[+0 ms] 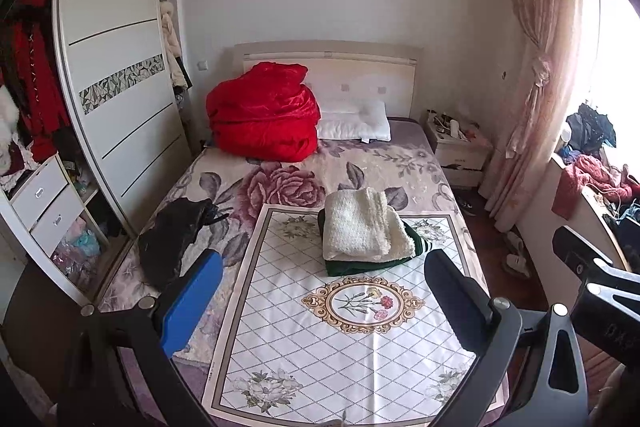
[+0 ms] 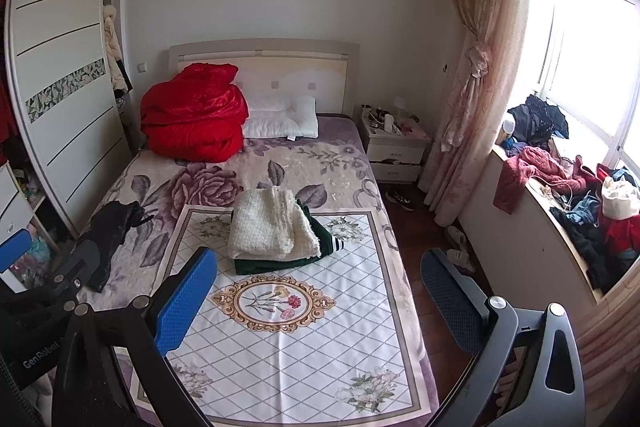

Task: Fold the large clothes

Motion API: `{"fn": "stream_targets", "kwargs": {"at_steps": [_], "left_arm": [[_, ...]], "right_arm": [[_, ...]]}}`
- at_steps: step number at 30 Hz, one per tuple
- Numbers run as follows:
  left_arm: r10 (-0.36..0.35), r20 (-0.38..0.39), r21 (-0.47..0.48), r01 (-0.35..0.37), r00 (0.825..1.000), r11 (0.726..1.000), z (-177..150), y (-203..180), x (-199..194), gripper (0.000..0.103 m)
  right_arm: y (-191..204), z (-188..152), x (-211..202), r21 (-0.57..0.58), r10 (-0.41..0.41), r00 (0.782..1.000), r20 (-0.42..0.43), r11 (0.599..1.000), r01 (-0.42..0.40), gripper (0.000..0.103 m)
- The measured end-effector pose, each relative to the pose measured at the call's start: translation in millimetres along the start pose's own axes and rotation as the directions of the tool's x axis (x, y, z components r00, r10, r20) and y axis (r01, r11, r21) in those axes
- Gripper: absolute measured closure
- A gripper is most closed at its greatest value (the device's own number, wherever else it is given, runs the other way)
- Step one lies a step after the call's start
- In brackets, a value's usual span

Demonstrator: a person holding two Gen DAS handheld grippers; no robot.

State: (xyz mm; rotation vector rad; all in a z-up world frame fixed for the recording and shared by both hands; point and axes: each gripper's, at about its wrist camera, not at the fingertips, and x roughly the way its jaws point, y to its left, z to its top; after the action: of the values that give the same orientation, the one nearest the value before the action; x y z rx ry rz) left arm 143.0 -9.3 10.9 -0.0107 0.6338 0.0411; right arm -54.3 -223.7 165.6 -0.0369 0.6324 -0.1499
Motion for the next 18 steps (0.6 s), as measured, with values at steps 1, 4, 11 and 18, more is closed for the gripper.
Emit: {"fn": "stream_targets", "kwargs": {"at_steps": [1,4,11,18], "left_arm": [[0.0,-0.001,0.0,0.0,1.0,1.0,0.0,0.4,-0.8,0.0],[0.001,-0.002,-0.005,-0.001,1.0,1.0,0.6,2.9,-2.4,0.0],[-0.003,-0.007,-0.002,0.003,1.0,1.0,-0.7,5.1,-4.9,0.0],[-0.003,-0.008,0.0,0.003,1.0,1.0,-0.1,7.2,-7.2,0.0]], "right_arm": [[0.1,-0.2,0.4,-0.002,0.0,1.0,0.0,1.0,0.0,0.0],[0.9,0.0,0.5,-0.003,0.002,1.0,-0.002,1.0,-0.002,0.0],[2.1,-1.3,2.1,-0.005,0.003,1.0,-0.003,1.0,-0.003,0.0],[1.6,-8.6,0.4,0.0,0.0,1.0,-0.011,1.0,0.0,0.0]]}}
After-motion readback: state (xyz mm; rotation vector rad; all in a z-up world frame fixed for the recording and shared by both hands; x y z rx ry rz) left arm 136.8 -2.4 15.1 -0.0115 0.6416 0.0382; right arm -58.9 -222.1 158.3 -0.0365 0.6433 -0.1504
